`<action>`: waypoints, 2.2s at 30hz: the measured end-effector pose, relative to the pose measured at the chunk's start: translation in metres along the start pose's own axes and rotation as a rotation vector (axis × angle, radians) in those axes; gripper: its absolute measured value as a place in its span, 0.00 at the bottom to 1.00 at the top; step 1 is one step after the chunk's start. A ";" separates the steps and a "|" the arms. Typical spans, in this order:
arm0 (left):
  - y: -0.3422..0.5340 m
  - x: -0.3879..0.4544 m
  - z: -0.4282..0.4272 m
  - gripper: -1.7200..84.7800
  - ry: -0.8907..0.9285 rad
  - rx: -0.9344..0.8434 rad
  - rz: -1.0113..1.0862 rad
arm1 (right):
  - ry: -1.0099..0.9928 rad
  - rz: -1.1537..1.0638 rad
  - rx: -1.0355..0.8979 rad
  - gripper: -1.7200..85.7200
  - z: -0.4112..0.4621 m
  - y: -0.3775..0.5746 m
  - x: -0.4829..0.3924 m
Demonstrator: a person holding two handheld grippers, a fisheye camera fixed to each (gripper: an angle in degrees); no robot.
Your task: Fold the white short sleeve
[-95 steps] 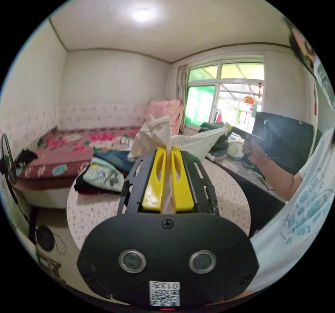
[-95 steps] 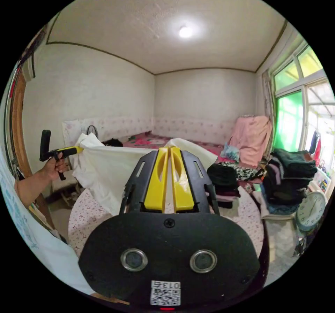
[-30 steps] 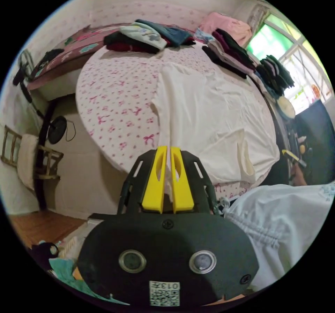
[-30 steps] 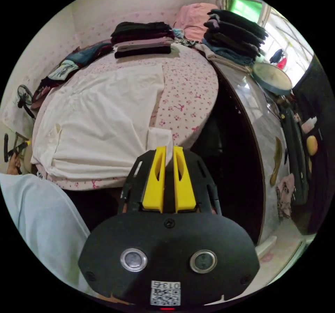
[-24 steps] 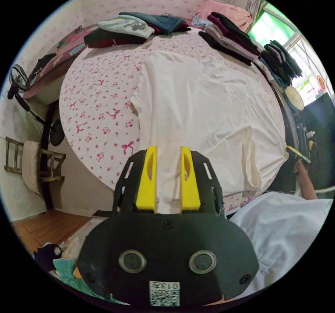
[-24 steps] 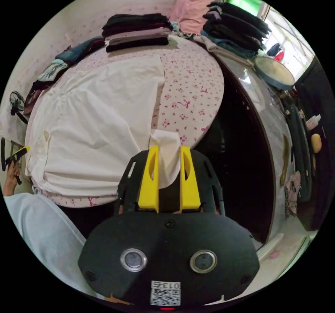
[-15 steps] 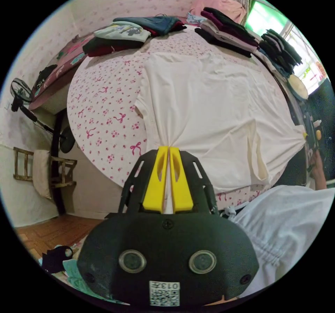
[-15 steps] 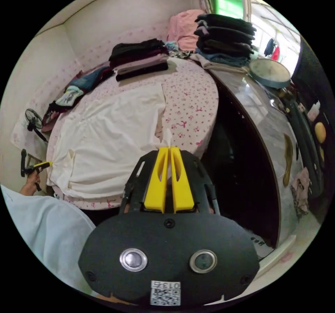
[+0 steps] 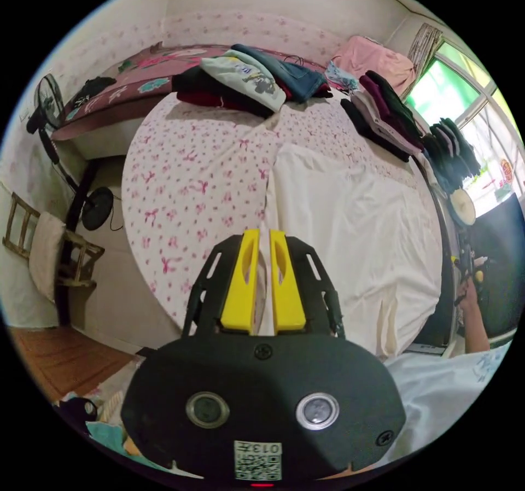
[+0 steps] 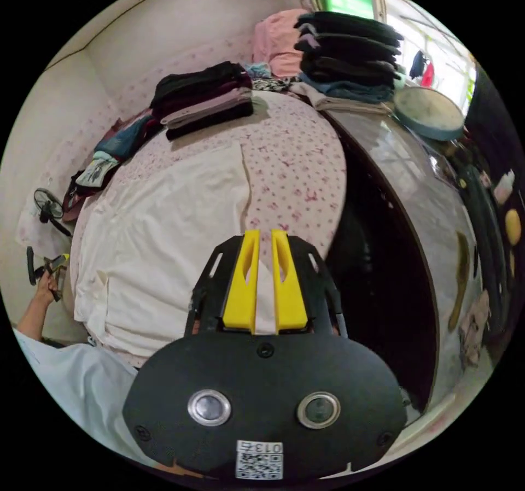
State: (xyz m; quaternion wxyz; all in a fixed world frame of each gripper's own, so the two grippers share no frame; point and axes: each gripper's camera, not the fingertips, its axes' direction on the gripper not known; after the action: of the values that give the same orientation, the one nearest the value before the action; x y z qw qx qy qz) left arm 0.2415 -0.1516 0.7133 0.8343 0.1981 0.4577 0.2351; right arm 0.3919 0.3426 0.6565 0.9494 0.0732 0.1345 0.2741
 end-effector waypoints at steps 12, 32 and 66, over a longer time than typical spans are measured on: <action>-0.147 0.044 0.083 0.17 -0.001 -0.095 0.117 | 0.008 -0.255 -0.123 0.13 0.106 -0.217 -0.074; -0.146 0.035 0.090 0.03 -0.040 -0.055 0.033 | 0.044 -0.315 -0.153 0.03 0.135 -0.323 -0.079; -0.083 0.122 0.061 0.10 0.029 -0.137 0.402 | 0.128 -0.282 -0.104 0.03 0.041 -0.212 -0.039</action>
State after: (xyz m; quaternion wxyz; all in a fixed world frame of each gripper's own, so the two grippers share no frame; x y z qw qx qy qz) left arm 0.3684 -0.1558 0.6165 0.7755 0.2251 0.4037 0.4301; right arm 0.4783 0.1412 0.6585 0.9705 -0.0131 0.1892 0.1486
